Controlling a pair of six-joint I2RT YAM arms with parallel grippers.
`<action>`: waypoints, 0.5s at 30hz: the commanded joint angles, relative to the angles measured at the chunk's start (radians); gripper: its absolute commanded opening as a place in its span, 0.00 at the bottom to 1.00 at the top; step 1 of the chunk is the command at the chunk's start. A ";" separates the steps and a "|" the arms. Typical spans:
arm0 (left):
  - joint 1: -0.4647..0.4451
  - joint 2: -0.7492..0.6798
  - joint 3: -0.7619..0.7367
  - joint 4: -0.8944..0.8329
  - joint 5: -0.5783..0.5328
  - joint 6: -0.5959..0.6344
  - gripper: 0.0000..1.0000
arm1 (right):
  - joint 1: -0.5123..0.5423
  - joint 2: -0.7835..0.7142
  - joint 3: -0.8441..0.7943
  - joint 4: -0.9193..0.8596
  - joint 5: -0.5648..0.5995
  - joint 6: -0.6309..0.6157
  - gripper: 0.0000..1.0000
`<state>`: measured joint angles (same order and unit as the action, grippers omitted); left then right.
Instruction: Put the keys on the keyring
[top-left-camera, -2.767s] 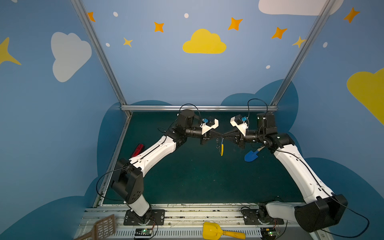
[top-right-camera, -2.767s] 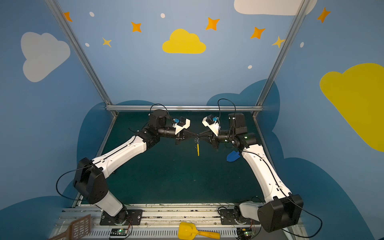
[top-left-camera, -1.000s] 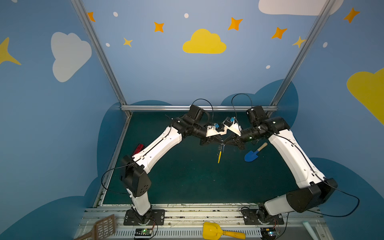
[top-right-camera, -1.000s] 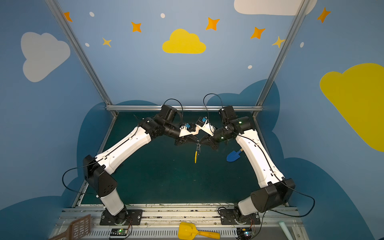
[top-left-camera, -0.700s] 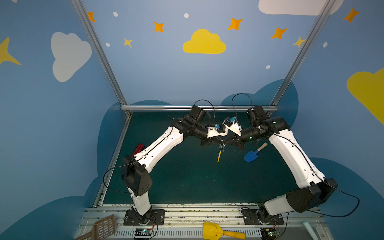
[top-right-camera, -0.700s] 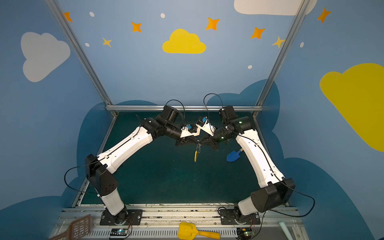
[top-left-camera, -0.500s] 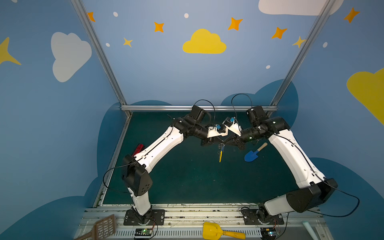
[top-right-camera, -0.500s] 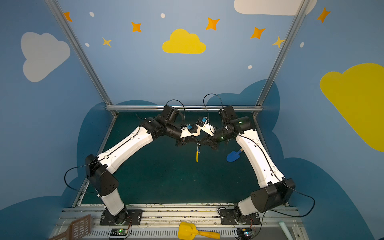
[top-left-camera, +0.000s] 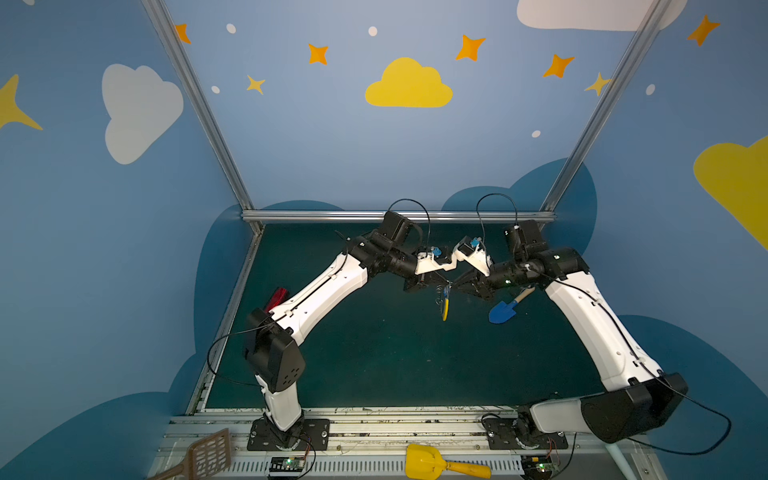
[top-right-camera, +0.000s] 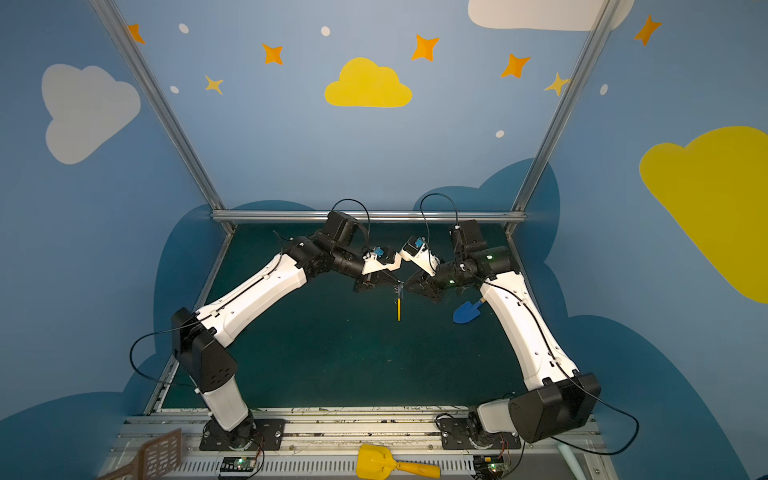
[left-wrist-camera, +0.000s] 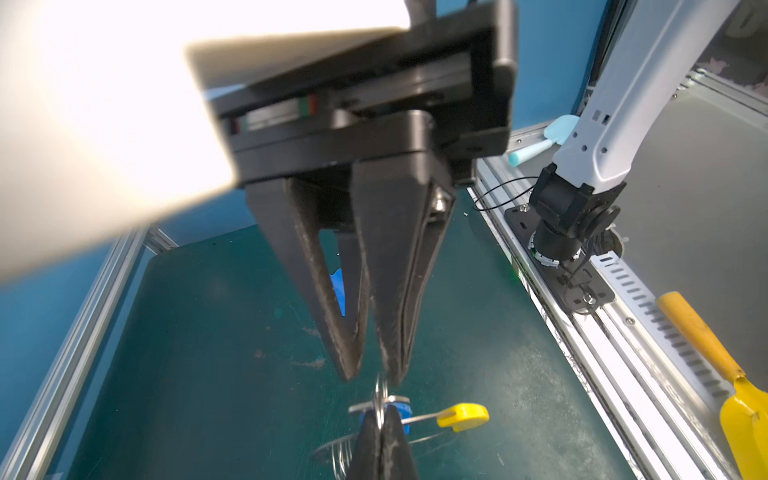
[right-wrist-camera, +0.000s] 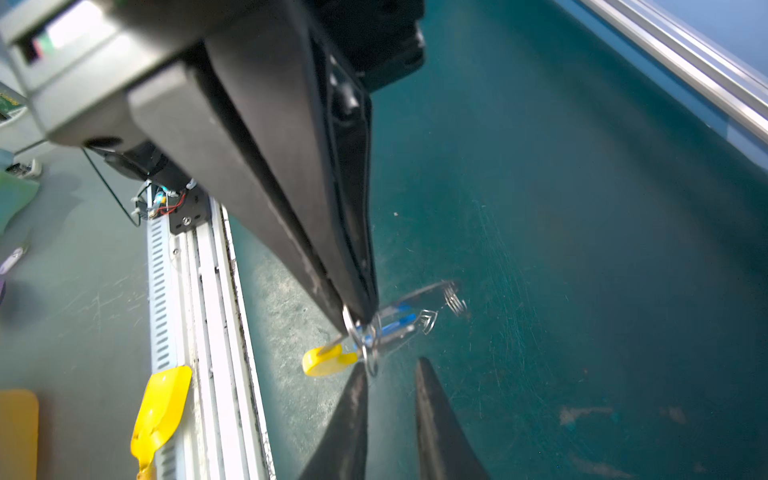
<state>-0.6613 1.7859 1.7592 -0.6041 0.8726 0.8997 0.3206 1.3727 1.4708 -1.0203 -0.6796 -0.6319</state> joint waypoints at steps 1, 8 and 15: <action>0.008 -0.031 -0.020 0.068 0.035 -0.042 0.04 | -0.005 -0.040 -0.042 0.087 -0.046 0.036 0.27; 0.016 -0.056 -0.076 0.192 0.031 -0.115 0.04 | -0.007 -0.091 -0.142 0.206 -0.070 0.083 0.36; 0.018 -0.071 -0.096 0.239 0.034 -0.151 0.04 | -0.009 -0.106 -0.199 0.293 -0.043 0.128 0.39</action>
<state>-0.6479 1.7611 1.6684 -0.4149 0.8848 0.7765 0.3157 1.2858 1.2831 -0.7879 -0.7231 -0.5354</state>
